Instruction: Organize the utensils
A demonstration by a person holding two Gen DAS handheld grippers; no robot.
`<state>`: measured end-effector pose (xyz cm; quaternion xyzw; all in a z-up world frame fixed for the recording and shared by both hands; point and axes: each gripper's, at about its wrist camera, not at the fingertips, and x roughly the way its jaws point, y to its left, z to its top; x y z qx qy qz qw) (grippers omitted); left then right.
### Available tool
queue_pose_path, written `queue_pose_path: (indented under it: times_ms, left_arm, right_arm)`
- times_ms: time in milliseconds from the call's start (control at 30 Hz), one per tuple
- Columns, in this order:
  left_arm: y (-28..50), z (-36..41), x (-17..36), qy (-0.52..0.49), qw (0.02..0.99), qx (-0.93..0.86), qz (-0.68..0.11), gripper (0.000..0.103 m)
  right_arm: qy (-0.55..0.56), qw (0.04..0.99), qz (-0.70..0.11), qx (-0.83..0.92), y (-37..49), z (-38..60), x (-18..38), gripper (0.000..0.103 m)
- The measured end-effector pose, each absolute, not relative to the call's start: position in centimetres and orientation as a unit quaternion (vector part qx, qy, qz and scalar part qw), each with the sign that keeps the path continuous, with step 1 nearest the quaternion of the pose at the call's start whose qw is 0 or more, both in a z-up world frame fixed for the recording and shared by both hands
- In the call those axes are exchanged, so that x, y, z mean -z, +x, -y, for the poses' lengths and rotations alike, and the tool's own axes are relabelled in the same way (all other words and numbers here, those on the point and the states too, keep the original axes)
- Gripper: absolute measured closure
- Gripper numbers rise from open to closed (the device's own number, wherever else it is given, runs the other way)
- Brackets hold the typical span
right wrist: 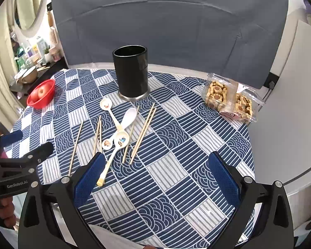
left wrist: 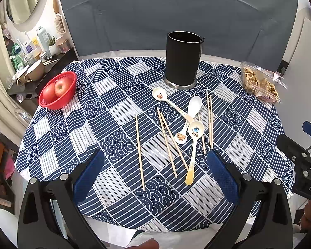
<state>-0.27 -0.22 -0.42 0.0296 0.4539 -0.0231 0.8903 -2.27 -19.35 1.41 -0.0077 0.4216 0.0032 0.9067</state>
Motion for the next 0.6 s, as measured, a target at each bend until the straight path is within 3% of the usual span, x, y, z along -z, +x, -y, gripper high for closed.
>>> queue_pose_path:
  times_ms: [600]
  left_arm:
    - [3.9,-1.4,1.9,0.026,0.874,0.01,-0.485,0.006]
  right_arm:
    - [-0.054,0.892,-0.448,0.014,1.0,20.2,-0.8,0.008]
